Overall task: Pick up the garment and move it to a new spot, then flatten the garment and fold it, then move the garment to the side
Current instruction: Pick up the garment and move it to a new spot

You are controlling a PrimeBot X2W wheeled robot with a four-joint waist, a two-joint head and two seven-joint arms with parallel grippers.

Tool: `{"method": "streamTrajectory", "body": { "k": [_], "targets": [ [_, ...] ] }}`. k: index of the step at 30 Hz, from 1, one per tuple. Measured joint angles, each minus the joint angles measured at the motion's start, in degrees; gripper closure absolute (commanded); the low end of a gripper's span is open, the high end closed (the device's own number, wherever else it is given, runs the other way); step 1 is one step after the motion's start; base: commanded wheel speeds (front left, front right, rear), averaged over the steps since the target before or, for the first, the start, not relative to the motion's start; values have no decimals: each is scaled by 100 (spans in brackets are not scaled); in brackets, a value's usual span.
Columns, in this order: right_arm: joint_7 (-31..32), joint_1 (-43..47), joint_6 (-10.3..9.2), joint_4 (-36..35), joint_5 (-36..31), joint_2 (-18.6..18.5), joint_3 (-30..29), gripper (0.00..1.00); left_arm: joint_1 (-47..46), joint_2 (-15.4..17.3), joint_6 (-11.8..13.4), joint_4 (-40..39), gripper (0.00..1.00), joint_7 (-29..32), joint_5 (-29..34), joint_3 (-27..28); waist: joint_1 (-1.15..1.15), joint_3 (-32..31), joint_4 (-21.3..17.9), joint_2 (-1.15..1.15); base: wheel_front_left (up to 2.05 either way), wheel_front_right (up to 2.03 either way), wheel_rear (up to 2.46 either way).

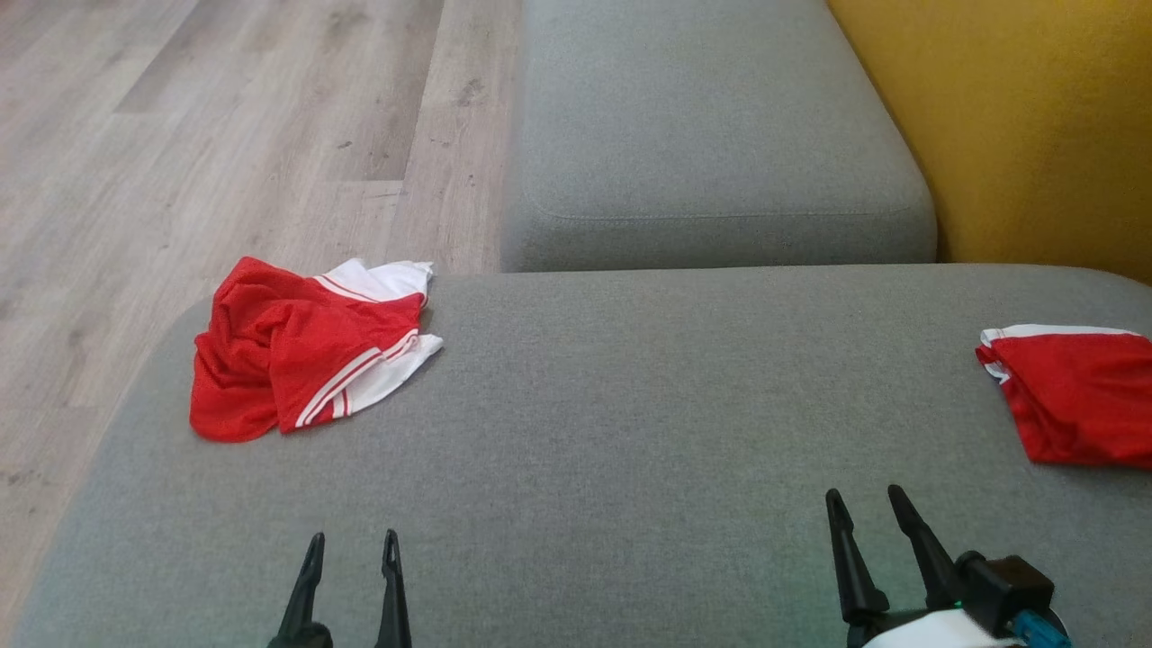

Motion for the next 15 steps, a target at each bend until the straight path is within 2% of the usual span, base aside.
{"method": "streamTrajectory", "body": {
  "k": [15],
  "targets": [
    [0, 10, 0, -59, 0, 0, -13, 0, -38, 0, 1, -74, 0, 0, 0, -3, 1, 111, -43, 0, 0, 0, 0]
  ]
}}
